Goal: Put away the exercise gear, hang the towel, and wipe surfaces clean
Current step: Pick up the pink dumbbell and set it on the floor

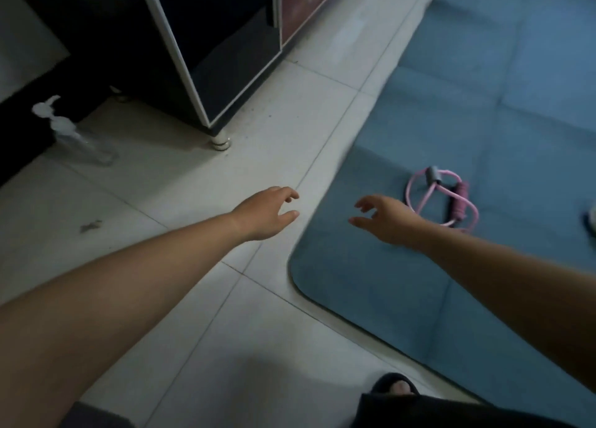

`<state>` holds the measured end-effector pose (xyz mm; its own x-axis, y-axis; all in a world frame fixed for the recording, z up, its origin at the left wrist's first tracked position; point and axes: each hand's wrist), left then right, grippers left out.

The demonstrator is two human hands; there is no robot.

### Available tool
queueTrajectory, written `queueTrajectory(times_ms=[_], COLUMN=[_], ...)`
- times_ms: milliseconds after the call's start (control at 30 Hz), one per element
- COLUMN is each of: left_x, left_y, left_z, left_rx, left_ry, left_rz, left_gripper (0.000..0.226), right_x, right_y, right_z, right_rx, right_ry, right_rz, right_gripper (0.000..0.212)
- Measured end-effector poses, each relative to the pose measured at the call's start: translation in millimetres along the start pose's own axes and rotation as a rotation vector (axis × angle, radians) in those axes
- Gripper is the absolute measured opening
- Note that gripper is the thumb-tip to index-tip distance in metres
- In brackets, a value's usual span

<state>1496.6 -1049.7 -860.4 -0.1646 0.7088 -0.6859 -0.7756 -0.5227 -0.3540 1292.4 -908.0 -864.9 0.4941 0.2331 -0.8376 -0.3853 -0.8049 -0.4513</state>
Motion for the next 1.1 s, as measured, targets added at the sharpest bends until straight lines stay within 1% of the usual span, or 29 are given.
queueTrajectory(times_ms=[100,200,233,300,367,433,533,600,633,700,733,767,833,933,1100], left_x=[36,57,60,65,71,78,87,91,92,93,92,91,87,84,83], left_y=[2,13,20,34,46,49,44,36,31,25,24,23,24,23,23], left_z=[1,4,10,25,40,48,41,25,16,2,-2,-4,-4,-5,-7], left_rx=[0.01,-0.005,-0.005,0.01,0.023,0.023,0.002,-0.041,-0.071,-0.128,-0.147,-0.157,-0.161,-0.164,-0.175], left_ry=[-0.036,-0.017,-0.03,-0.075,-0.142,-0.199,-0.207,-0.176,-0.156,-0.129,-0.125,-0.125,-0.135,-0.15,-0.151], left_rz=[-0.074,-0.147,-0.146,-0.115,-0.076,-0.068,-0.08,-0.083,-0.092,-0.106,-0.106,-0.104,-0.091,-0.062,-0.052], left_gripper=[0.044,0.047,0.048,0.048,0.046,0.043,0.038,0.036,0.035,0.035,0.035,0.035,0.034,0.033,0.032], right_x=[4,4,3,-2,-10,-17,-22,-21,-20,-19,-19,-18,-18,-17,-13], right_y=[-16,-23,-23,-18,-8,3,18,29,35,44,46,48,50,48,49], right_z=[35,57,62,71,83,98,120,125,125,121,117,113,107,98,96], right_rx=[0.116,0.104,0.094,0.099,0.16,0.229,0.256,0.256,0.264,0.287,0.306,0.321,0.361,0.41,0.427], right_ry=[-0.019,-0.081,-0.089,-0.093,-0.091,-0.076,-0.028,-0.015,0.002,0.039,0.057,0.068,0.062,0.126,0.102], right_rz=[0.002,0.002,0.03,0.151,0.28,0.349,0.414,0.421,0.422,0.419,0.391,0.361,0.334,0.344,0.344], right_gripper=[0.046,0.045,0.045,0.047,0.05,0.053,0.054,0.054,0.05,0.032,0.027,0.026,0.029,0.032,0.041])
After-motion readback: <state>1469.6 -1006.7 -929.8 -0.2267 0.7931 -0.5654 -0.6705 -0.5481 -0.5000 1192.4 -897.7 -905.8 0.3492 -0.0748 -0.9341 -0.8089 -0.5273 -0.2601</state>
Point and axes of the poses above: each hand's wrist, its own y-axis towards the middle knuckle, its own x-axis out of the palm, z = x × y, and after that the axes turned 11 degrees about -y, right-handed
